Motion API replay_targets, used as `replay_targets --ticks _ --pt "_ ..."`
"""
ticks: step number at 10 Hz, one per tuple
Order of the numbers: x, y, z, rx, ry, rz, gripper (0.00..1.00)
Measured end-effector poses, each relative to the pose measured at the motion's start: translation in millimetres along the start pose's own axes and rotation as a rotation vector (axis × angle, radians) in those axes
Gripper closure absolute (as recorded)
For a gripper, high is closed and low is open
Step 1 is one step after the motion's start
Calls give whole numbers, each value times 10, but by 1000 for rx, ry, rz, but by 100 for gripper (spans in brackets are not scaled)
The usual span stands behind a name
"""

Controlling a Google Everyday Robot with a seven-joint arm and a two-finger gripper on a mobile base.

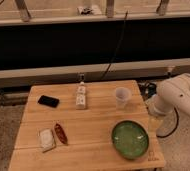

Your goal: Push the ceramic bowl across the table

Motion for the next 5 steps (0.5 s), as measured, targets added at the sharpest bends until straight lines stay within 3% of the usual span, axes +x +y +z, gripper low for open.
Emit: replay_targets --ticks 5 --pt "-5 -20 5 9 -11 13 20"
